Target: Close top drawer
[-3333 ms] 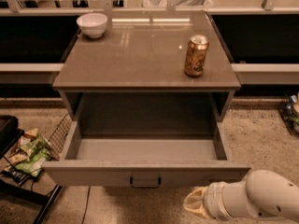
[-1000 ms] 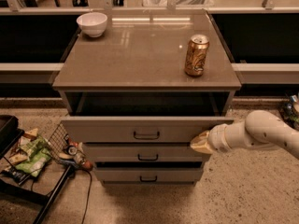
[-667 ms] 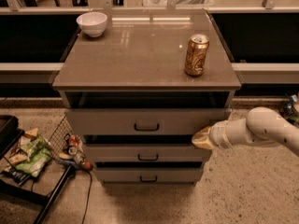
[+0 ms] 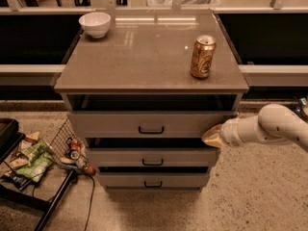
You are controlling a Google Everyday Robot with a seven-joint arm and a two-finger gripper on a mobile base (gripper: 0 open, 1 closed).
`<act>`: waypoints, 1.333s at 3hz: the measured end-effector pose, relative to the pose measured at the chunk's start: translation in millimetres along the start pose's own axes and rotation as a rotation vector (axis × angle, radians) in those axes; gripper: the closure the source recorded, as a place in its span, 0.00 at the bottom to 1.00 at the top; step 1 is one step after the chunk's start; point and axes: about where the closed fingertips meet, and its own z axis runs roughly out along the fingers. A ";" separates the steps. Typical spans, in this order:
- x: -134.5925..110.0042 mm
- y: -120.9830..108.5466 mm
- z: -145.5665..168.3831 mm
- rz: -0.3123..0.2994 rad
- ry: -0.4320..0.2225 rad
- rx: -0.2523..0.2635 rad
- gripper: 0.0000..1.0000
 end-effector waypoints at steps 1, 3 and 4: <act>-12.5 20.0 -44.4 -0.039 0.095 0.004 1.00; -51.7 70.5 -153.0 -0.140 0.400 -0.092 1.00; -66.2 67.1 -232.5 -0.106 0.579 -0.045 1.00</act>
Offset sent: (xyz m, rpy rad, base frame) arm -0.1324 -0.0385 0.1671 -0.4788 0.1395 0.1398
